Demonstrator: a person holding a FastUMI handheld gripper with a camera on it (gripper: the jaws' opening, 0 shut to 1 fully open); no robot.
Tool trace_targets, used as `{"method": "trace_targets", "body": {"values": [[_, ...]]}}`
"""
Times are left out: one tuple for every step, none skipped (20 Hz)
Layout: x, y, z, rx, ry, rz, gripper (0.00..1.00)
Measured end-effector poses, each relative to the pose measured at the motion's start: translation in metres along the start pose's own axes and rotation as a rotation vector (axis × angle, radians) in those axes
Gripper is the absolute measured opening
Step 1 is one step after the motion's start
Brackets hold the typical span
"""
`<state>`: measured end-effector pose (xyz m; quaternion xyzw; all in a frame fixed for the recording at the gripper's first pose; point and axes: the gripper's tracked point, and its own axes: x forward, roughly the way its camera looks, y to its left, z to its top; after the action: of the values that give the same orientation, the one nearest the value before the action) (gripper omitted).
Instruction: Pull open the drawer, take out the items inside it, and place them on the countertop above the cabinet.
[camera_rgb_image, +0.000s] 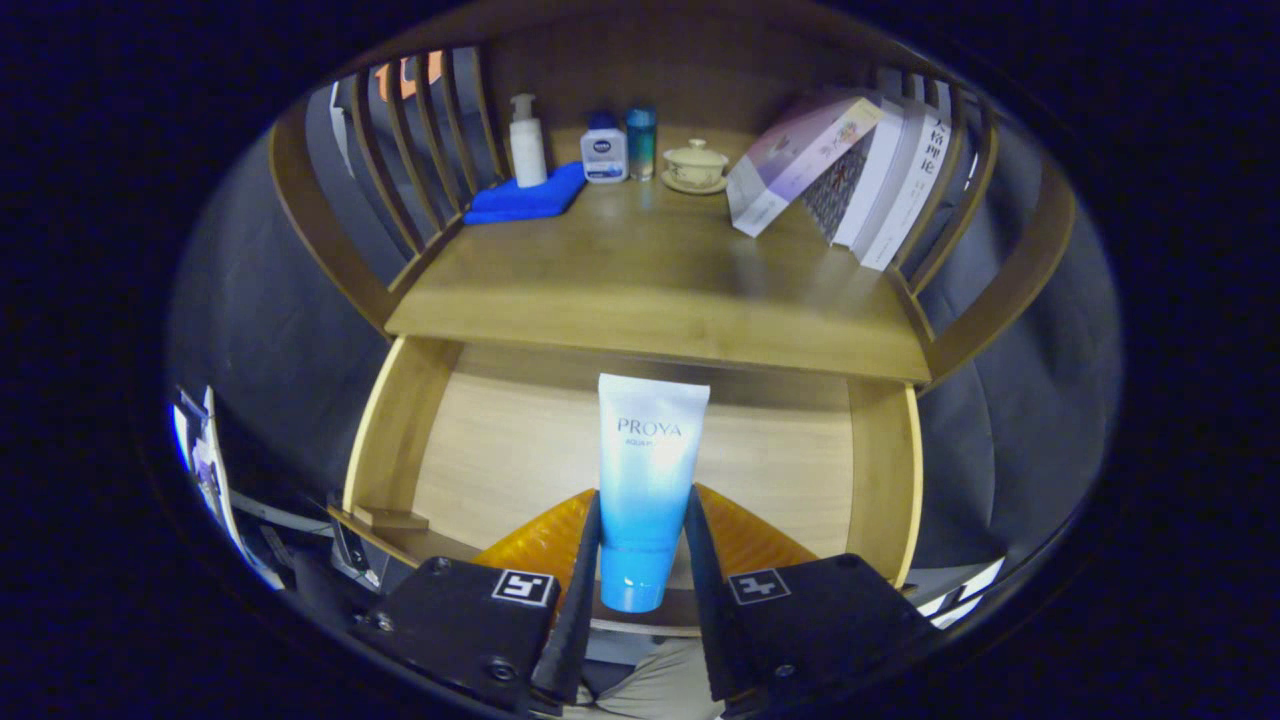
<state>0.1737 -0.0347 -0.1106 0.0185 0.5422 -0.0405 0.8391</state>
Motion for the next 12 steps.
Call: {"method": "trace_targets", "body": {"values": [[-0.003,0.000,0.005,-0.004,-0.017,-0.001,0.50],[-0.006,0.001,0.012,-0.008,-0.038,-0.007,0.50],[-0.009,0.000,0.020,-0.013,-0.066,-0.021,0.50],[-0.009,-0.001,0.029,-0.018,-0.100,-0.034,0.50],[-0.010,-0.002,0.038,-0.020,-0.130,-0.040,0.50],[-0.011,-0.001,0.043,-0.020,-0.153,-0.041,0.50],[-0.010,0.000,0.049,-0.020,-0.171,-0.038,0.50],[-0.009,-0.003,0.052,-0.025,-0.185,-0.035,0.50],[-0.007,-0.004,0.057,-0.028,-0.201,-0.033,0.50],[-0.004,-0.004,0.063,-0.024,-0.217,-0.033,0.50],[-0.001,-0.003,0.069,-0.019,-0.235,-0.031,0.50],[0.003,-0.004,0.075,-0.017,-0.255,-0.029,0.50]]}}
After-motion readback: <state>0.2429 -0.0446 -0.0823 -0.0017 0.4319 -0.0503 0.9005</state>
